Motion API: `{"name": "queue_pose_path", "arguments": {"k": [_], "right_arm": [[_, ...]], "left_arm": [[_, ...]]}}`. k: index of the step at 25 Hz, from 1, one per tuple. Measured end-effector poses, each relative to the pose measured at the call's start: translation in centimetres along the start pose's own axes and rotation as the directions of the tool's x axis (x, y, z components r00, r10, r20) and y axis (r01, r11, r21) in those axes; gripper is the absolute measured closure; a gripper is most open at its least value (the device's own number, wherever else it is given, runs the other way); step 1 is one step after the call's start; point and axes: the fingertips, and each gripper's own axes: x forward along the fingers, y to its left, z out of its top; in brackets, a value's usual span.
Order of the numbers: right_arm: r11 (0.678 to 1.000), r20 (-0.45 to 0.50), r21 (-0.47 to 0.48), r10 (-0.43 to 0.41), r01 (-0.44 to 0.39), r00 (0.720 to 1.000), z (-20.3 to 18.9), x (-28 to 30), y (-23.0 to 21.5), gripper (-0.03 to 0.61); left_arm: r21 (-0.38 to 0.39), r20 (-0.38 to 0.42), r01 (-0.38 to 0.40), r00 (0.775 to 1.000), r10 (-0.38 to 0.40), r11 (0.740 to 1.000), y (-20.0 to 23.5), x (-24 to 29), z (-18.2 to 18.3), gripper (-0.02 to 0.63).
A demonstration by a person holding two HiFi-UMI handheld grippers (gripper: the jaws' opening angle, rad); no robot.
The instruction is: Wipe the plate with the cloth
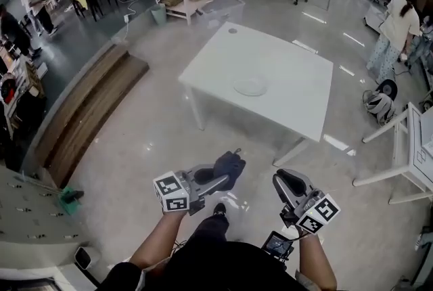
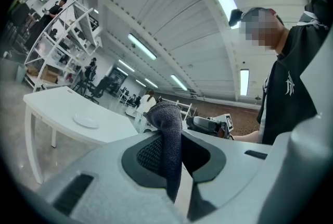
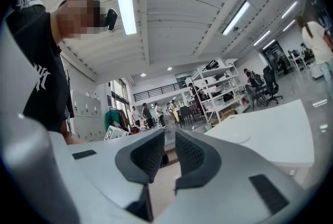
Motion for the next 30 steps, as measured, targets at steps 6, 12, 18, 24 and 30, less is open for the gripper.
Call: {"name": "queue_pose_path", "arguments": {"k": [6,12,18,24,30], "right_arm": [[0.999,-0.034,-0.011,-0.051,0.051,0.998,1.1,5.3,-4.6,0.505],[0.996,-0.079,-0.004,-0.094,0.094,0.992,1.9,8.5,-9.5,0.505],[0.994,-0.124,0.035,-0.101,0.106,0.987,1.7,10.3,-16.4,0.505],[0.994,-0.153,0.092,-0.042,0.056,0.987,1.8,13.1,-25.6,0.505],[0.989,-0.21,0.148,0.029,0.003,0.977,1.6,15.7,-34.7,0.505]], "left_arm": [[0.012,-0.049,0.012,0.999,-0.011,1.0,7.1,2.0,2.2,0.563],[-0.023,-0.053,0.0,0.999,-0.001,1.0,12.3,3.9,3.9,0.563],[-0.037,-0.046,-0.028,0.999,0.026,0.999,17.2,7.4,4.8,0.563],[-0.047,0.003,-0.084,0.996,0.084,0.995,23.6,13.2,5.9,0.563],[-0.038,0.13,-0.162,0.977,0.166,0.986,29.6,19.0,7.3,0.563]]}}
